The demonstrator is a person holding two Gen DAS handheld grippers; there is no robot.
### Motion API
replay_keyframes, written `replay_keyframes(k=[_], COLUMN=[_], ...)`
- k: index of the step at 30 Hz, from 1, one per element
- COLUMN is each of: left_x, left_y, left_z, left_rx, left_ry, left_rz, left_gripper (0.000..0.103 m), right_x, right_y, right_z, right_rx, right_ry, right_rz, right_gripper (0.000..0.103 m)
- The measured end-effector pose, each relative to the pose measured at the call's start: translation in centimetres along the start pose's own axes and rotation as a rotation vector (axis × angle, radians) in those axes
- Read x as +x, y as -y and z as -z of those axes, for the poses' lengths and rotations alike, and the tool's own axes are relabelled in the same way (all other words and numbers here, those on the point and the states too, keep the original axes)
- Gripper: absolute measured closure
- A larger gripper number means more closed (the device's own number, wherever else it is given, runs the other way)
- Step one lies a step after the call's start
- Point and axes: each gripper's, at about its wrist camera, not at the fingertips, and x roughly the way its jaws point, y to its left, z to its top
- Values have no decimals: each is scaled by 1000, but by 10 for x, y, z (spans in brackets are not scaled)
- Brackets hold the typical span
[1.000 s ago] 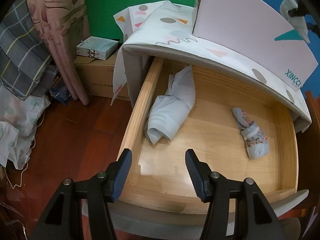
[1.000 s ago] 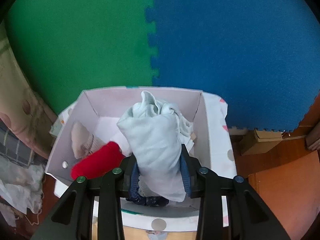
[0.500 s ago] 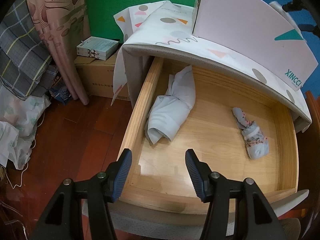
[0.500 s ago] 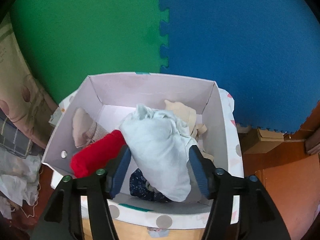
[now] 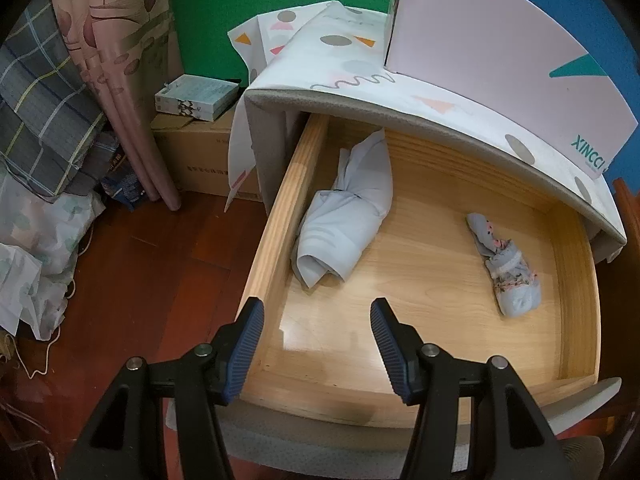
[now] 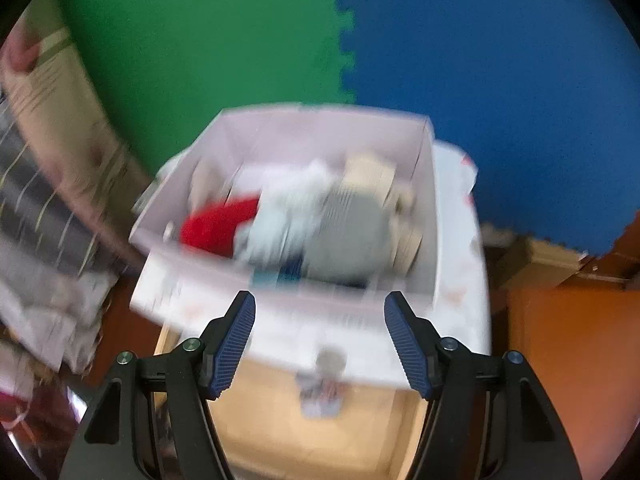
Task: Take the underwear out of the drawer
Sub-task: 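Open the right tool in the box and return it over the drawer, then lower the right tool onto the pink-floral sock and grasp it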
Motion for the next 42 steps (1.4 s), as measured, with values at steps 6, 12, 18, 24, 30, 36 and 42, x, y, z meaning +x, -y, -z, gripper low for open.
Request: replay_keyframes(k=[6, 12, 18, 24, 30, 36, 42], left_x=[-4, -10, -15, -14, -12, -11, -10], left_y=[-2, -9, -16, -17, -20, -18, -17], left_z=[1, 1, 1, 1, 1, 0, 0], left_rx=[-15, -57, -96, -102, -110, -102, -100], left_ry=[21, 48, 67, 67, 59, 51, 47], left_rz=[-15, -30, -47, -45, -39, -35, -38], left_gripper=[46, 46, 46, 46, 46, 46, 46], right_x=[19, 73, 129, 171, 192, 208, 219], right_y=[2, -1, -14, -17, -22, -32, -41], right_z=[61, 106, 130, 132, 130, 128, 128], right_rx=[-69, -106, -179, -242, -301, -394, -448], right_ry=[-91, -203, -256, -292, -309, -337, -368], right_rz=[6, -4, 5, 29, 38, 74, 101], right_gripper=[42, 48, 48, 47, 45, 44, 44])
